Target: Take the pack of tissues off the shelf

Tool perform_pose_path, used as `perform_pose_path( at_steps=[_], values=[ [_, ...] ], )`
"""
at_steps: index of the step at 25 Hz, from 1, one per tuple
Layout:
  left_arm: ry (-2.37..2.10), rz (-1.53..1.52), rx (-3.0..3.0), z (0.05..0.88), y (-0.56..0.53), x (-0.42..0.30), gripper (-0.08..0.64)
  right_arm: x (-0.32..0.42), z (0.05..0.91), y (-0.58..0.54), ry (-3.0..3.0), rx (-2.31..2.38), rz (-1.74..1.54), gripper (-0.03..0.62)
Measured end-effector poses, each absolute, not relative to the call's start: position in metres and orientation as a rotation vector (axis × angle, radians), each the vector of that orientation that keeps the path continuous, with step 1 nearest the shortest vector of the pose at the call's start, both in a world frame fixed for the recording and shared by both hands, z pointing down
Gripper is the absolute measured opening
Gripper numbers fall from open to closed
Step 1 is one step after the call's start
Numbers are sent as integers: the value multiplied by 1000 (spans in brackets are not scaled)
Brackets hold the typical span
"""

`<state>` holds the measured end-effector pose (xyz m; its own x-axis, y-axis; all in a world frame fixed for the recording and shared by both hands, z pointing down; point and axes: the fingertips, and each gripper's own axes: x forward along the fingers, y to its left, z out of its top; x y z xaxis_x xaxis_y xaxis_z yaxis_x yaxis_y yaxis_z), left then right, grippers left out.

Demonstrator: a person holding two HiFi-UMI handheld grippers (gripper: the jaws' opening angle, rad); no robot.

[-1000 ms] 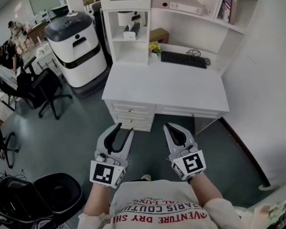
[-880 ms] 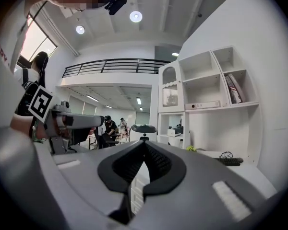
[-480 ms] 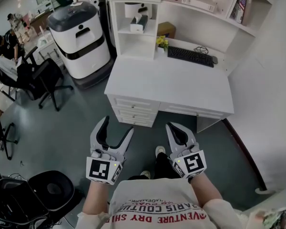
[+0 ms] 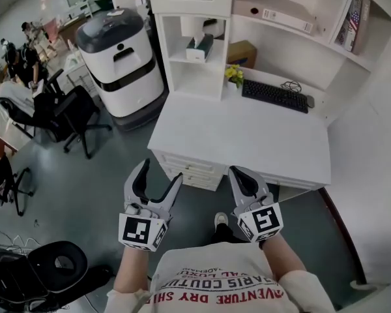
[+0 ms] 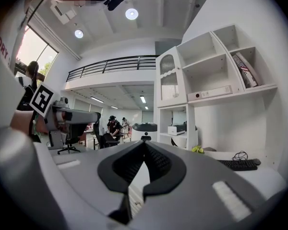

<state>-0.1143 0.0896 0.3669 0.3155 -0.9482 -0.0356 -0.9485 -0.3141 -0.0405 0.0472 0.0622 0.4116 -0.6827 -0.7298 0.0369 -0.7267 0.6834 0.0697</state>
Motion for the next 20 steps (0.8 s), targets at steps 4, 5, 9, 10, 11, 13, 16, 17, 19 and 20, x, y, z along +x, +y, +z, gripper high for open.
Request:
perform_pose_path(
  at_steps=[4, 5, 9, 10, 11, 13, 16, 17, 19, 20],
  values=[
    [1835, 22, -2489, 361, 35, -100, 348, 61, 402, 7, -2843, 1196, -98, 2],
    [1837, 22, -2483, 361, 22, -94, 348, 66, 400, -8, -2846, 1196, -103, 2],
    [1865, 4, -2461, 360, -27, -78, 350, 81, 395, -61, -2863, 1175, -117, 2],
    [1880, 0, -2452, 362, -38, -76, 350, 83, 395, -74, -2867, 1169, -120, 2],
    [1895, -3, -2446, 365, -49, -76, 350, 84, 395, -85, -2871, 1164, -118, 2],
    [1924, -9, -2442, 371, -69, -74, 350, 87, 399, -104, -2877, 1154, -93, 2],
    [1959, -19, -2444, 378, -95, -73, 350, 89, 405, -126, -2875, 1138, -74, 2],
    [1964, -20, -2449, 380, -104, -72, 350, 90, 407, -132, -2870, 1138, -63, 2],
    [1963, -27, -2462, 382, -120, -71, 350, 90, 412, -144, -2855, 1143, -36, 2],
    [1960, -36, -2468, 384, -128, -71, 350, 89, 414, -150, -2848, 1145, -26, 2]
  ],
)
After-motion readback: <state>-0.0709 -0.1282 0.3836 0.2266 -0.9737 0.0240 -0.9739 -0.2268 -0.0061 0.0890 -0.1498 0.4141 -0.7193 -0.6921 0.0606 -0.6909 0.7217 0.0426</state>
